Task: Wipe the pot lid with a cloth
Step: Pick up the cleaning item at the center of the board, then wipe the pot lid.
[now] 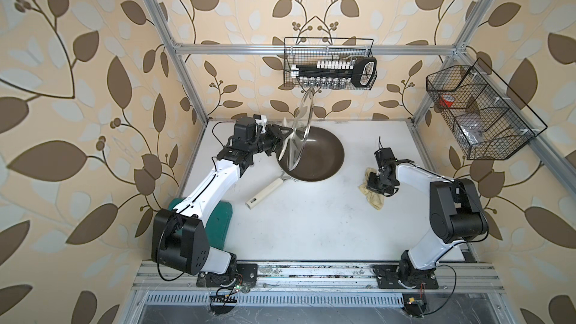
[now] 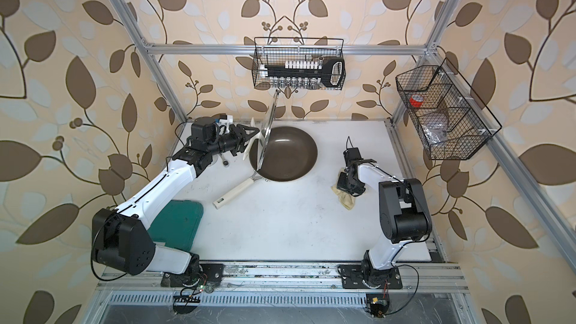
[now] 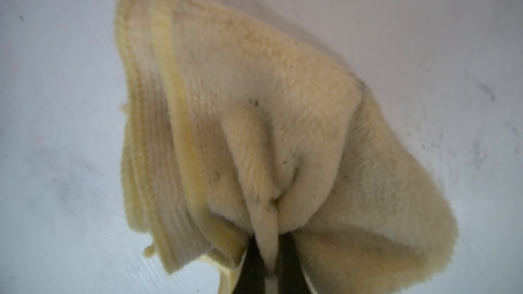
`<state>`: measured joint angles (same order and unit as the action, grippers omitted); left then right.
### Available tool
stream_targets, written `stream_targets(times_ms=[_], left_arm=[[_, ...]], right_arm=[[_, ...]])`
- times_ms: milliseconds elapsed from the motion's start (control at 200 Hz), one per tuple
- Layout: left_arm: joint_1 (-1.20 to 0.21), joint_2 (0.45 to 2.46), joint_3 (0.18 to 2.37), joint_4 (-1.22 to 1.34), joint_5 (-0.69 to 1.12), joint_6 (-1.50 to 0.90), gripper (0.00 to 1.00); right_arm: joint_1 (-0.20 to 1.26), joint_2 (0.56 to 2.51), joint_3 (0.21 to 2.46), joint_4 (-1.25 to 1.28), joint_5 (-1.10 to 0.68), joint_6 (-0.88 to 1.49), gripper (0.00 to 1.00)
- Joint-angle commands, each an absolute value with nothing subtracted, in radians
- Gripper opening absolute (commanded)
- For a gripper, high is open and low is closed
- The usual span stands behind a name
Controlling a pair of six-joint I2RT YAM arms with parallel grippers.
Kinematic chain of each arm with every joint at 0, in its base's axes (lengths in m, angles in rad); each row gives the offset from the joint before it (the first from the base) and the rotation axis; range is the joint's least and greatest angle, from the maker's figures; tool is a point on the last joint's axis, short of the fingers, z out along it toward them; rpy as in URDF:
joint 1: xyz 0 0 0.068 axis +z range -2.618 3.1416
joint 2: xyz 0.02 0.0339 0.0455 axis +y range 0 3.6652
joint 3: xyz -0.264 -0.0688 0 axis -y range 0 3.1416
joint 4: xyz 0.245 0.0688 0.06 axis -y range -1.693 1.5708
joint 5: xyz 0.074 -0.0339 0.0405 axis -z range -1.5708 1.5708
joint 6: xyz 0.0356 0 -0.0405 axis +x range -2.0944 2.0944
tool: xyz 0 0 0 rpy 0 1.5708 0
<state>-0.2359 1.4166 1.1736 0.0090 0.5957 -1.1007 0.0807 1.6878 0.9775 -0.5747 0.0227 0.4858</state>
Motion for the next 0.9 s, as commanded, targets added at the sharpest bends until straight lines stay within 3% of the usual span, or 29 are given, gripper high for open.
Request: stream_targets(times_ms=[0, 175, 470, 630, 900], left_arm=[[-0.238, 1.332, 1.238, 0.221, 0.659, -1.096, 0.00], [-0.238, 1.383, 1.286, 0.094, 0.704, -1.117, 0.00], [-0.247, 1.422, 1.255, 0.210, 0.748, -1.252, 0.00], [-0.258, 1.424, 1.226, 0.309, 0.732, -1.293, 0.00], [-0.302, 1.533, 1.261, 0.556, 0.850, -1.461, 0.00]], right_arm=[[0.059, 1.653, 0.930, -0.617, -0.009, 0.473, 0.00], [0.037, 1.448, 0.891, -0.587, -0.153, 0.398, 0.00], [0.038, 1.113, 0.886, -0.552, -0.363, 0.358, 0.00], [0.089, 1.094, 0.963, -0.520, -0.509, 0.402, 0.00], [0.343, 1.180, 1.138, -0.413, -0.544, 0.432, 0.00]])
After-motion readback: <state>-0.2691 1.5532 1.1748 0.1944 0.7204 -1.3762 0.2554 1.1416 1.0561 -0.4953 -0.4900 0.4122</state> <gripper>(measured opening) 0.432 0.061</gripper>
